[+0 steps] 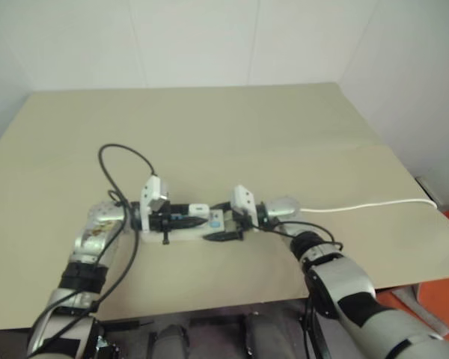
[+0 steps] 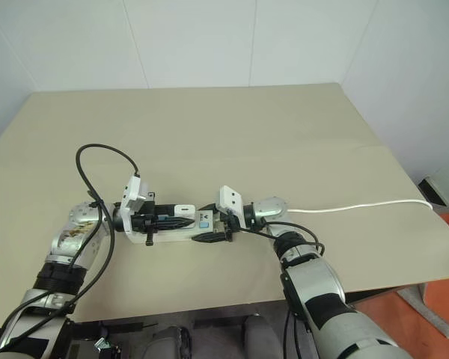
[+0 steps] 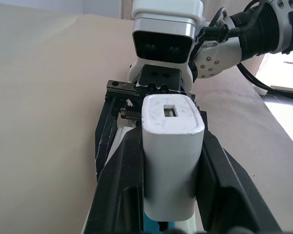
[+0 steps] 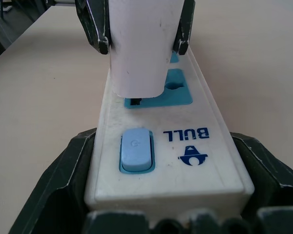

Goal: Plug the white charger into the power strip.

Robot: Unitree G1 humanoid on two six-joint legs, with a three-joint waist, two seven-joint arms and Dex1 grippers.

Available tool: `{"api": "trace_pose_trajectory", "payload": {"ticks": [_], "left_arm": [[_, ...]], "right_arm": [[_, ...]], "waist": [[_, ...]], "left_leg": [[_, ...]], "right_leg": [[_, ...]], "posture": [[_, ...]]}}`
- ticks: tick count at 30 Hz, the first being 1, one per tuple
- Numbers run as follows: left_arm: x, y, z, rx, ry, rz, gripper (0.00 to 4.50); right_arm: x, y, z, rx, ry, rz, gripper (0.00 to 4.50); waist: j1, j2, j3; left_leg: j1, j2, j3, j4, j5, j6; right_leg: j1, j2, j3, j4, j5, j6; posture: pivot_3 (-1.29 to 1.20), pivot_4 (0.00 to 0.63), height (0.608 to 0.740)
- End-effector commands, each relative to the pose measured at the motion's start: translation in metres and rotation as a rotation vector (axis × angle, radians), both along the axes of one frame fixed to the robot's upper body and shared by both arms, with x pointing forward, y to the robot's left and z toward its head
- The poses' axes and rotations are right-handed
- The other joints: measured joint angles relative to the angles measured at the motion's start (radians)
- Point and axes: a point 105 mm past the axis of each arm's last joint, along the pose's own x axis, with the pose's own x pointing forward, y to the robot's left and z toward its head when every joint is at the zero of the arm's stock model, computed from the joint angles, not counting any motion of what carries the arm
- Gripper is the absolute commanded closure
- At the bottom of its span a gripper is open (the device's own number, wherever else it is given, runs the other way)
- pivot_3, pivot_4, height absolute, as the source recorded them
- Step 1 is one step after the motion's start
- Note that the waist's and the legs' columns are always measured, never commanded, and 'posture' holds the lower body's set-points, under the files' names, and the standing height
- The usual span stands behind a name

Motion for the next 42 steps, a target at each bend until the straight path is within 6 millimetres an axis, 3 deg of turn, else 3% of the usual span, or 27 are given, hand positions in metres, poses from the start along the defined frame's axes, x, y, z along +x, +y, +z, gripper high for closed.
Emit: {"api": "trace_pose_trajectory", "payload": {"ticks": [1,23,42], "left_arm": [[0.001,0.012,-0.011,0.040,0.025,0.035,3.49],[0.007,0.034,-0.038,0.140,0.049,0.081,3.49],[-0.010,0.054,-0.071,0.157,0.186,0.140,3.49]], "right_arm": [[-0.009,-0.005,-0.019,-0.082,0.041,0.041,1.06],[-0.011,-0.009,-0.020,-0.092,0.047,0.052,1.06],[-0.011,-0.012,-0.021,-0.103,0.049,0.058,1.06]], "waist": [[-0.001,0.000,0.000],[0.000,0.003,-0.002],[-0.001,0.013,-0.010]], "left_leg": [[0.000,0.000,0.000,0.000,0.000,0.000],[0.002,0.000,0.000,-0.001,0.000,0.000],[0.004,0.000,0.000,-0.002,0.000,0.001]], "right_leg": [[0.000,0.000,0.000,0.000,0.000,0.000],[0.002,0.000,0.000,0.000,0.000,0.000],[0.003,0.000,0.001,-0.002,0.000,0.000]], "posture": [[0.00,0.150,0.740],[0.00,0.150,0.740],[0.00,0.150,0.740]]}}
